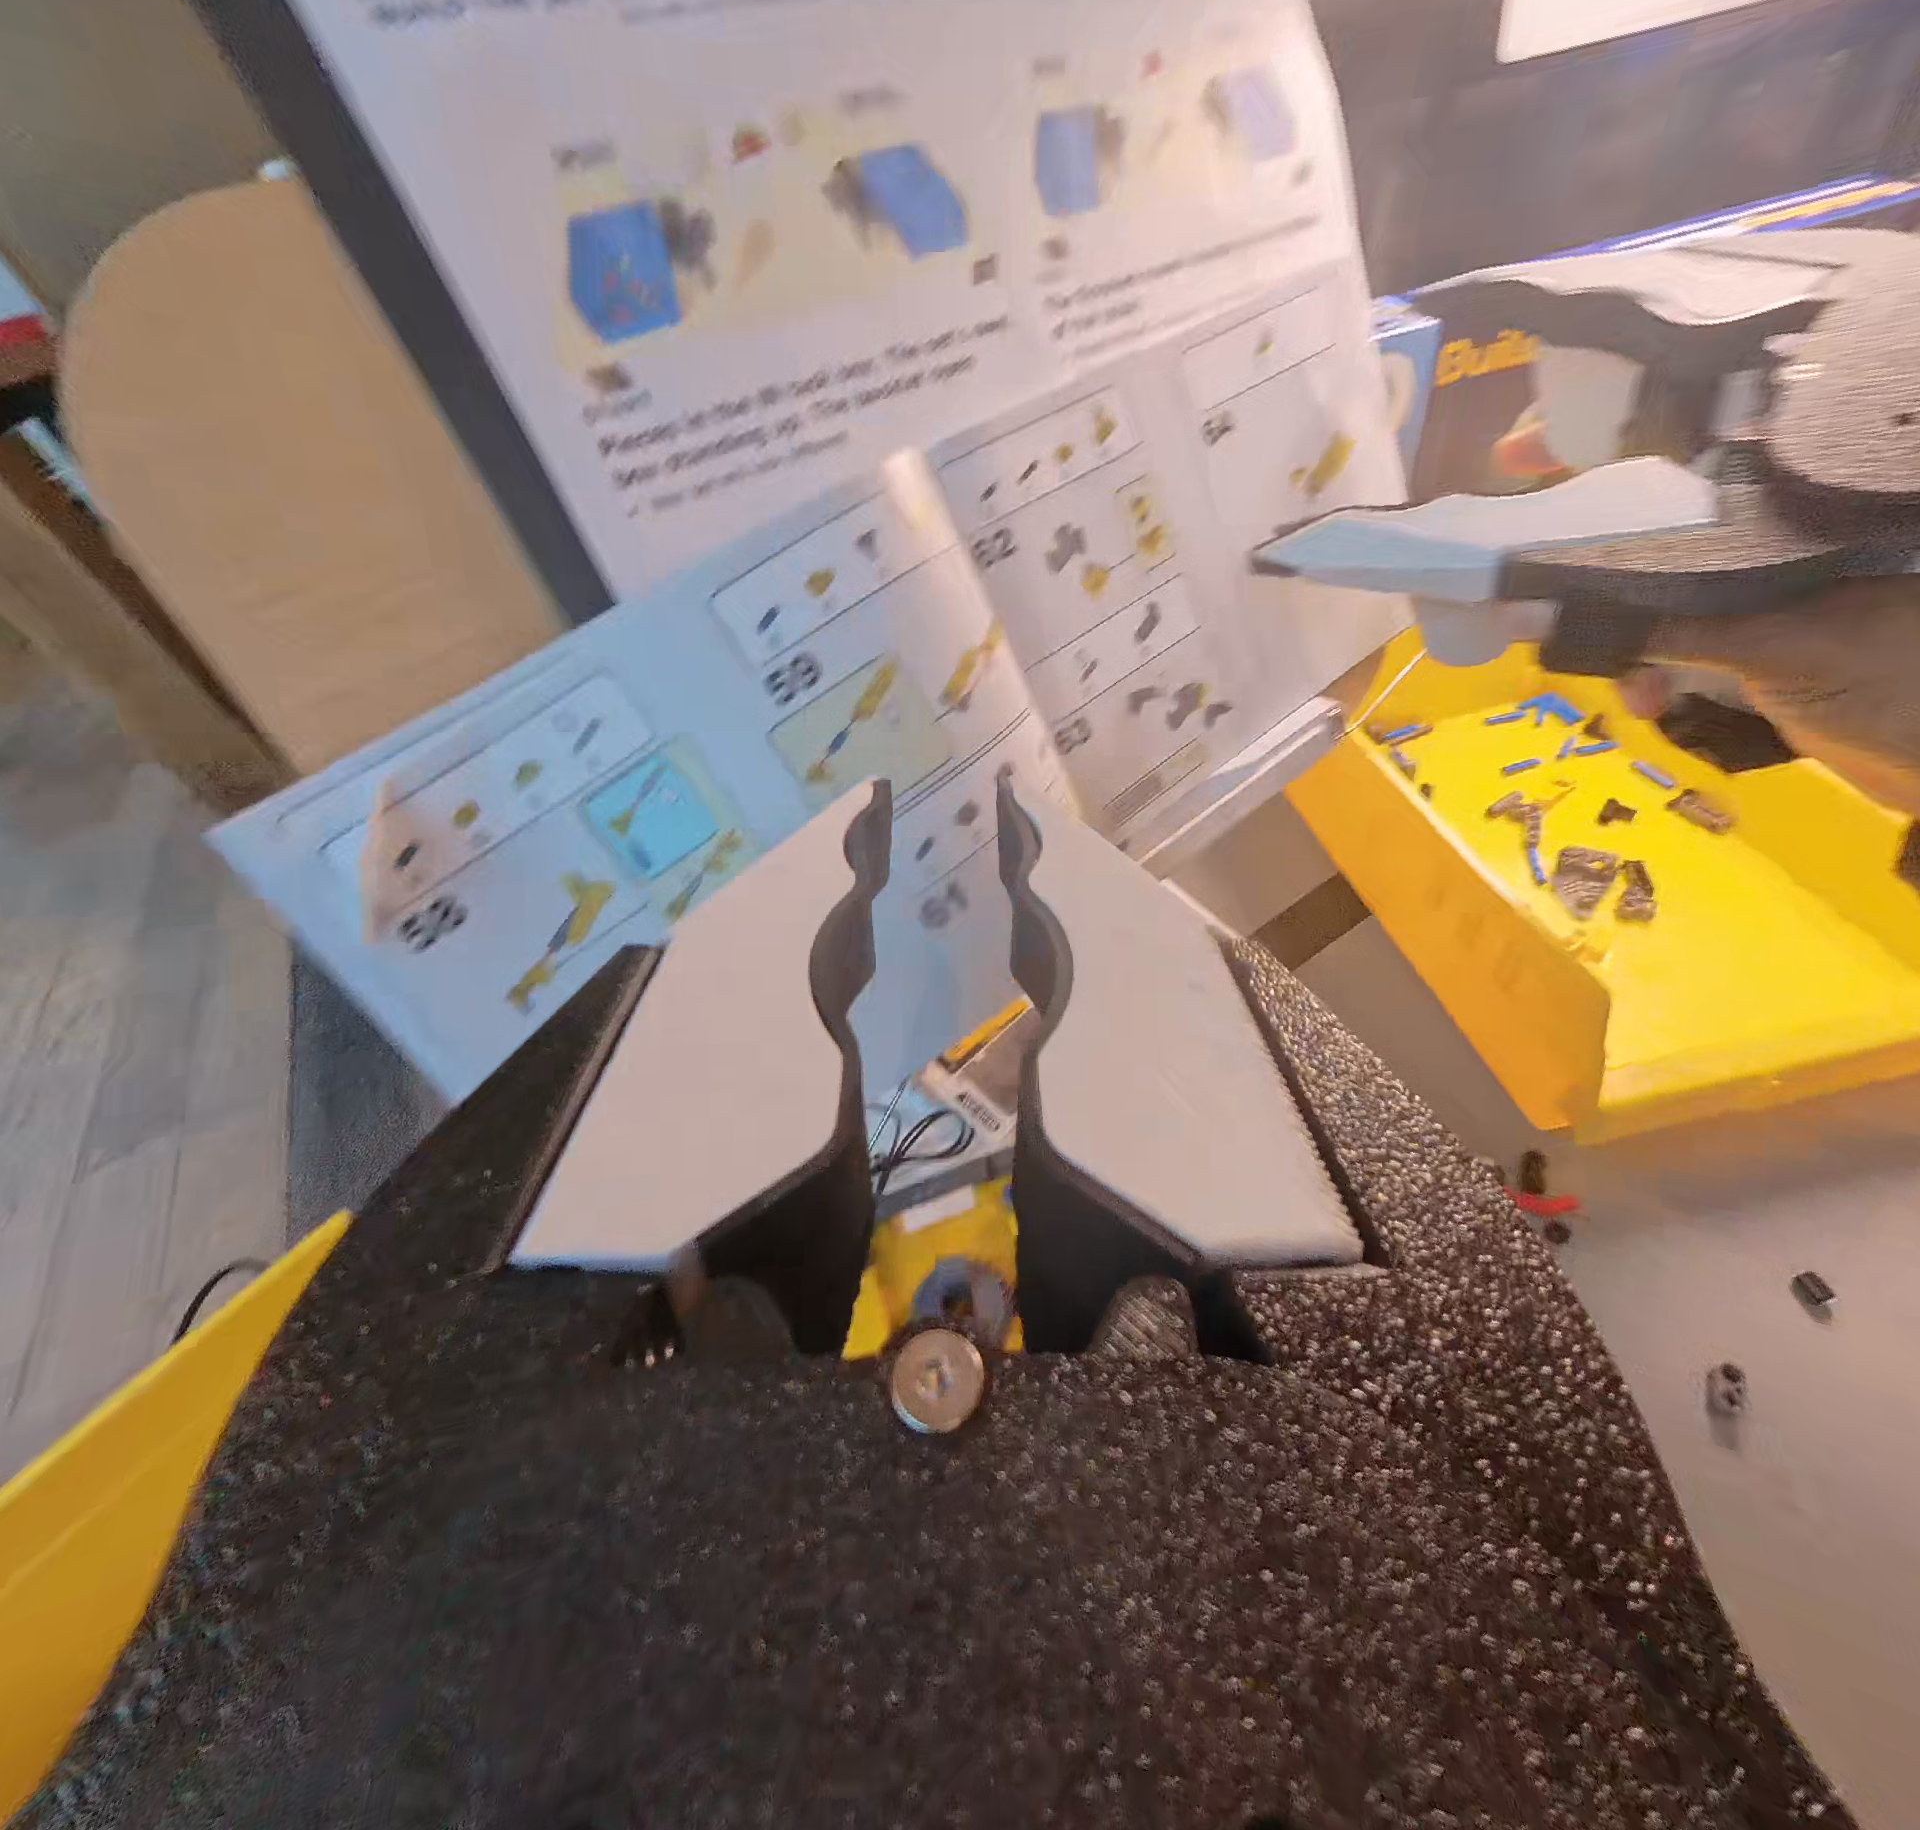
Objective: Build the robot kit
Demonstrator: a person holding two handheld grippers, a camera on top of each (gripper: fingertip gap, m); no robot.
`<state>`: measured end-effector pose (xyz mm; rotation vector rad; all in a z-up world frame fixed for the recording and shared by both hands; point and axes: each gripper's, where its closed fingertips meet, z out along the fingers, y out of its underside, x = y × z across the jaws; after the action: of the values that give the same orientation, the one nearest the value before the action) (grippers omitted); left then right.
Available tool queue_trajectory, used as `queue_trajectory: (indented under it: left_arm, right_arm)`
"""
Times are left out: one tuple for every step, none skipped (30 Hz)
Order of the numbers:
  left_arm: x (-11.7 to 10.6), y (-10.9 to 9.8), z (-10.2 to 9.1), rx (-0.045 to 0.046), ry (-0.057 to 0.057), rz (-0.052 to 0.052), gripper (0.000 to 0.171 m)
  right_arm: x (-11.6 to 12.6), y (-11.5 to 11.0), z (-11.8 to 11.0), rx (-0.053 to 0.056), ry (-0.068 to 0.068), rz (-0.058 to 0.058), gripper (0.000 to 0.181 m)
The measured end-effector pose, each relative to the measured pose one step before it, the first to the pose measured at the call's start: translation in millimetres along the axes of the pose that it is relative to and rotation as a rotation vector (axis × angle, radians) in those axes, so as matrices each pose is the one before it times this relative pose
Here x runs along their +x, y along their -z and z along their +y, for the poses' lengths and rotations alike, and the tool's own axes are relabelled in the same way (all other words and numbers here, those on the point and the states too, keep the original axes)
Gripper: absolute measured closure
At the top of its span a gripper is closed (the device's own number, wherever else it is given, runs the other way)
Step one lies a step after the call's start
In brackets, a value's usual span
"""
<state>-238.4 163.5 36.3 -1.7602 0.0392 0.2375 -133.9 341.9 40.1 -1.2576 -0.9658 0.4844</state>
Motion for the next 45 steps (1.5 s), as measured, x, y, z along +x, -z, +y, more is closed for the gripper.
queue_trajectory:
  left_arm:
    - [11.37, -7.41, -8.18, 0.0249, -0.0148, 0.0411, 0.152]
    - [8.46, -10.0, -1.83, -0.00277, -0.016, 0.028, 0.152]
    - [5.32, -11.67, 4.9, -0.03294, -0.0234, 0.0168, 0.151]
    - [0.45, -11.2, 8.4, -0.04679, -0.0257, -0.0049, 0.151]
    - [-4.24, -8.92, 7.89, -0.03749, -0.0237, -0.0285, 0.154]
    - [-6.08, -5.68, 5.06, -0.01645, -0.0176, -0.0359, 0.157]
    - [-5.79, -2.9, 3.31, -0.00554, -0.0065, -0.029, 0.159]
    - [-4.03, -1.06, 2.12, 0.00051, 0.0043, -0.0157, 0.162]
    - [-2.04, -0.17, 1.33, 0.00384, 0.0105, -0.0046, 0.163]
    - [-1.02, -0.2, 2.44, -0.00217, 0.0081, -0.0009, 0.163]
    - [-0.73, -0.77, 3.43, -0.00713, -0.0005, -0.0032, 0.163]
    - [-0.3, -0.9, 3.1, -0.00251, -0.0066, -0.0034, 0.162]
    - [-0.15, -0.18, 1.49, 0.00631, -0.0082, -0.0042, 0.162]
    - [0.12, 0.45, 0.43, 0.00764, -0.0058, -0.0031, 0.162]
    - [0.42, 0.59, 0.87, 0.00021, -0.0013, 0.0004, 0.162]
    - [0.77, 0.27, 1.16, -0.00461, 0.0018, 0.0043, 0.161]
    - [0.62, 0.36, 0.75, -0.00253, 0.0016, 0.0039, 0.16]
    - [0.13, 0.55, 0.58, -0.00107, -0.0008, 0.0027, 0.16]
    - [0.08, 0.46, 1.0, -0.00239, -0.0025, 0.0024, 0.159]
    - [-0.08, 0.34, 1.19, -0.00293, -0.003, 0.0025, 0.159]
    - [-0.29, 0.37, 0.97, -0.00175, -0.0021, 0.0009, 0.159]
    - [-0.43, 0.52, 0.67, -0.00129, -0.0009, 0.0, 0.158]
    - [-0.18, 0.42, 0.57, -0.0019, -0.0002, 0.0009, 0.158]
    - [0.03, 0.45, 0.2, -0.00093, 0.0004, 0.0012, 0.158]
    - [0.34, 0.43, -0.03, 0.00015, 0.0004, 0.0014, 0.157]
    - [0.26, 0.28, -0.03, -0.00122, -0.0002, 0.0012, 0.157]
    - [0.44, 0.16, 0.07, -0.00215, -0.001, 0.0011, 0.156]
    - [0.45, 0.13, -0.21, -0.00187, -0.0014, 0.0011, 0.155]
    - [0.34, 0.11, -0.25, -0.00159, -0.0014, 0.0003, 0.155]
    - [0.34, 0.07, -0.27, -0.00125, -0.0005, 0.0006, 0.154]
    - [0.37, 0.24, -0.37, -0.00158, 0.0005, 0.0008, 0.154]
    - [0.34, 0.35, -0.46, -0.00049, 0.001, 0.0005, 0.154]
    - [0.4, 0.63, -0.59, 0.00123, 0.0011, 0.0004, 0.153]
    - [0.28, 0.65, -0.71, 0.00213, 0.0018, 0.0009, 0.153]
    - [0.46, 0.93, -1.13, 0.00366, 0.0029, 0.0018, 0.152]
    - [0.57, 1.1, -1.53, 0.00415, 0.0045, 0.0027, 0.151]
    - [1.1, 1.46, -2.3, 0.00516, 0.0075, 0.0053, 0.148]
    - [1.82, 2.07, -3.91, 0.01005, 0.0105, 0.0088, 0.147]
    - [2.83, 2.36, -5.67, 0.01629, 0.0123, 0.0128, 0.145]
    - [3.44, 2.54, -6.95, 0.01976, 0.0128, 0.0137, 0.143]
    - [3.49, 2.38, -7.67, 0.02126, 0.0123, 0.0129, 0.141]
    - [4.67, 2.16, -8.54, 0.02354, 0.0148, 0.0179, 0.14]
    - [7.18, 1.69, -9.0, 0.02607, 0.0237, 0.0325, 0.139]
    - [10.13, 1.02, -9.44, 0.02904, 0.0348, 0.0504, 0.138]
    - [12.69, -0.01, -9.2, 0.03169, 0.0468, 0.0662, 0.137]
  right_arm:
    - [1.51, -6.78, -5.2, 0.0001, -0.0145, -0.0051, 0.064]
    - [1.44, -5.84, -4.11, -0.0039, -0.0118, -0.0075, 0.062]
    - [1.04, -4.83, -2.56, -0.0074, -0.0046, -0.0086, 0.062]
    - [-0.58, -4.39, 0.53, -0.0173, -0.0033, -0.0137, 0.063]
    - [-1.0, -3.98, 3.45, -0.0241, 0.0026, -0.0079, 0.062]
    - [1.2, -1.55, 1.86, -0.009, 0.0326, 0.016, 0.066]
    - [0.62, -0.32, 2.1, -0.0067, 0.0322, 0.0133, 0.067]
    - [0.01, 1.03, 0.52, 0.0066, 0.0048, 0.0045, 0.069]
    - [0.14, 1.7, 0.68, 0.0093, -0.0041, -0.0008, 0.073]
    - [0.56, 1.97, 1.12, 0.0111, -0.004, -0.0008, 0.084]
    - [-1.08, 1.86, 1.15, 0.0139, -0.001, -0.0065, 0.094]
    - [-1.31, 1.21, 1.52, 0.0106, 0.005, -0.001, 0.098]
    - [-2.07, 1.48, 1.76, 0.0037, 0.0097, -0.0038, 0.104]
    - [-3.74, 1.81, 1.76, 0.0007, 0.0071, -0.0169, 0.113]
    - [-3.45, 2.49, 0.81, 0.0053, 0.0, -0.0168, 0.122]
    - [-1.43, 3.15, -0.44, 0.0128, -0.0003, -0.0037, 0.125]
    - [-0.19, 3.81, -1.37, 0.0163, 0.006, 0.0033, 0.124]
    - [0.22, 4.22, -1.41, 0.0151, 0.0029, 0.004, 0.122]
    - [0.0, 4.39, -0.98, 0.0139, -0.0039, 0.0, 0.12]
    - [-0.06, 4.53, -0.17, 0.014, -0.0037, -0.001, 0.12]
    - [1.36, 4.65, 0.71, 0.0127, 0.0022, 0.0095, 0.12]
    - [1.28, 4.37, 1.9, 0.0071, 0.0079, 0.0097, 0.121]
    - [0.57, 4.23, 1.27, 0.0114, 0.0097, 0.0068, 0.123]
    - [0.35, 4.16, 0.25, 0.0157, 0.0105, 0.0064, 0.124]
    - [-0.11, 4.02, -0.03, 0.0152, 0.0117, 0.0034, 0.126]
    - [0.42, 3.57, -0.97, 0.0177, 0.0129, 0.0062, 0.128]
    - [0.3, 2.69, -0.74, 0.0137, 0.0163, 0.0046, 0.13]
    - [-0.68, 1.39, -0.06, 0.0064, 0.0155, -0.0033, 0.135]
    - [-1.03, 0.34, 0.74, -0.0006, 0.0131, -0.0065, 0.14]
    - [-1.53, -0.3, 0.55, -0.0015, 0.0142, -0.0096, 0.147]
    - [0.37, -0.16, -1.04, 0.0037, 0.0208, 0.0042, 0.15]
    - [2.21, 0.19, -2.25, 0.0071, 0.0283, 0.0176, 0.15]
    - [2.38, 0.1, -2.64, 0.0064, 0.0266, 0.0178, 0.15]
    - [2.1, 0.4, -3.5, 0.0132, 0.0208, 0.015, 0.15]
    - [1.33, 0.78, -4.7, 0.0249, 0.0206, 0.0103, 0.156]
    - [-0.58, 1.24, -4.92, 0.0281, 0.0263, 0.0008, 0.162]
    - [-0.54, 0.74, -2.91, 0.0141, 0.0284, 0.0069, 0.163]
    - [-0.91, 0.84, -1.54, 0.0043, 0.0261, 0.0081, 0.162]
    - [-1.65, 1.49, -2.34, 0.0114, 0.0161, 0.0032, 0.161]
    - [-3.79, 2.01, -4.06, 0.0232, 0.0071, -0.0118, 0.163]
    - [-3.61, 2.19, -4.33, 0.0237, 0.0042, -0.01, 0.164]
    - [-2.57, 1.68, -3.09, 0.0121, 0.008, -0.0015, 0.164]
    - [-3.28, 1.45, -3.27, 0.0093, 0.0069, -0.0074, 0.163]
    - [-3.57, 1.53, -5.18, 0.0191, 0.0037, -0.0089, 0.162]
    - [-4.24, 1.3, -5.67, 0.0183, 0.0057, -0.0121, 0.162]
